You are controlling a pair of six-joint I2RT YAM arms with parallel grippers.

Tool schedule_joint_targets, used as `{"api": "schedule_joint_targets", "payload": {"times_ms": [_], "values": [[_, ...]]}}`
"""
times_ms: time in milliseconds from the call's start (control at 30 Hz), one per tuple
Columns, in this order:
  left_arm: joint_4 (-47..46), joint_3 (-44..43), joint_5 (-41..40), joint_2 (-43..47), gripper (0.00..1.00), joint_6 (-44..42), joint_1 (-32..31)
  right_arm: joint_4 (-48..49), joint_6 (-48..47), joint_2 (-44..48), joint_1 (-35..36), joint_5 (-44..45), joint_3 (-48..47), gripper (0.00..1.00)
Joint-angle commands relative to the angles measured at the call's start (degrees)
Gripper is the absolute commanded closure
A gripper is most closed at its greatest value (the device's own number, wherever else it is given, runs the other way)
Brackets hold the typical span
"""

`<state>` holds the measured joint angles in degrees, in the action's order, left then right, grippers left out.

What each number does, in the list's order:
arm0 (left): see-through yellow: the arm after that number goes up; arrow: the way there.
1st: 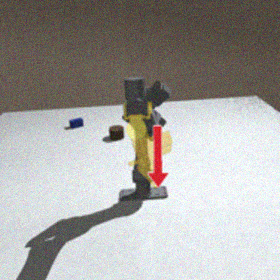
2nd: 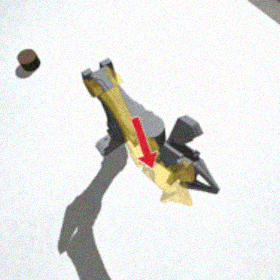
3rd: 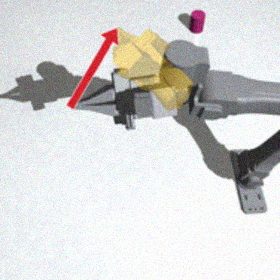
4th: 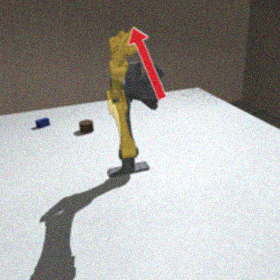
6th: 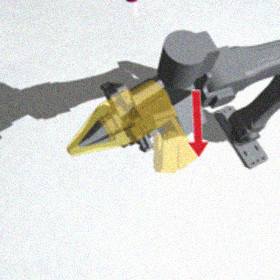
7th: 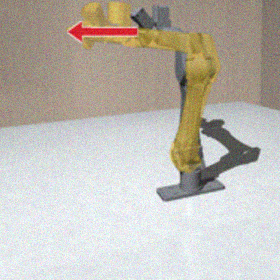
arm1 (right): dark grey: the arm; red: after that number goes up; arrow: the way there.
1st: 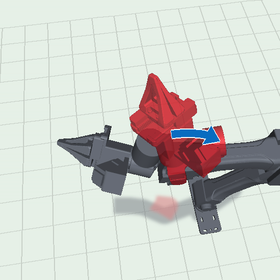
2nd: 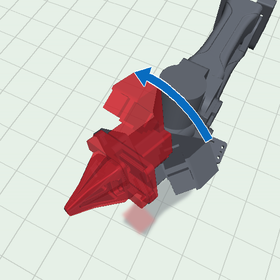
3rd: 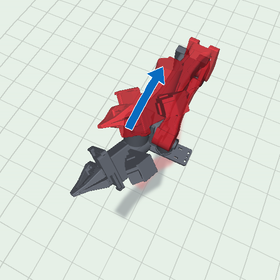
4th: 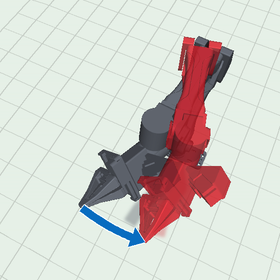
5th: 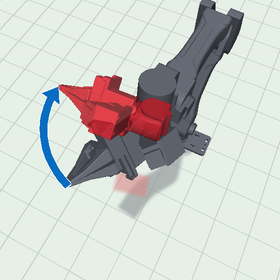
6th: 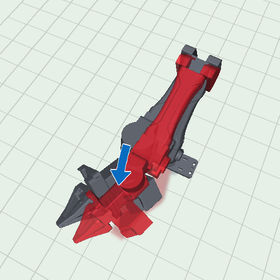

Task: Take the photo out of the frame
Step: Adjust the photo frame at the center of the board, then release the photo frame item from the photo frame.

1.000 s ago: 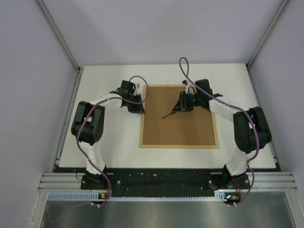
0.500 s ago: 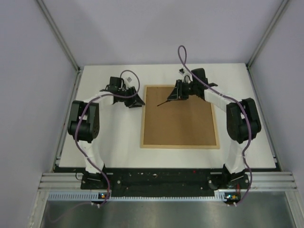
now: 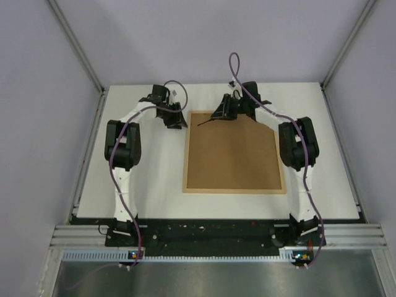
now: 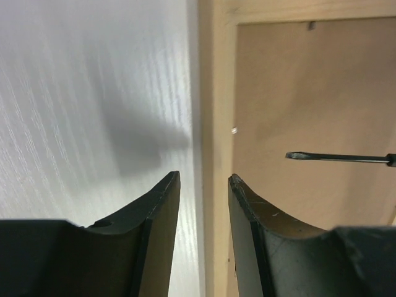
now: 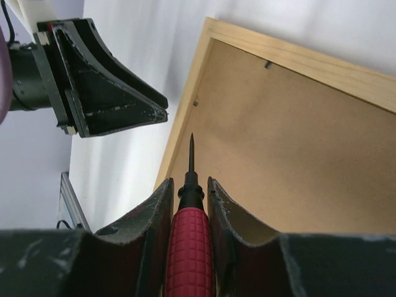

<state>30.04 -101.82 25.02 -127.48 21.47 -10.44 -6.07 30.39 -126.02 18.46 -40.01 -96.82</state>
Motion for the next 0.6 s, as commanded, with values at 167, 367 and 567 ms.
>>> {"api": "schedule_joint_targets", "payload": {"times_ms": [167,367,567], "values": [[1.2,2.2,0.6,-0.8,0.56,-2.0,-0.2,8.8,8.6,-5.0,-0.5,-1.7,-1.9,1.0],[1.0,1.2,1.7,-1.7,0.54,-1.2,-0.2,9.3,11.6,-9.2,-0.5,-1.8,-5.0,1.0],[1.1,0.5,1.8,-2.2,0.49,-1.4,-0.2,9.6,13.8,-12.0,-0.4,-1.7,-7.3,1.0]]}}
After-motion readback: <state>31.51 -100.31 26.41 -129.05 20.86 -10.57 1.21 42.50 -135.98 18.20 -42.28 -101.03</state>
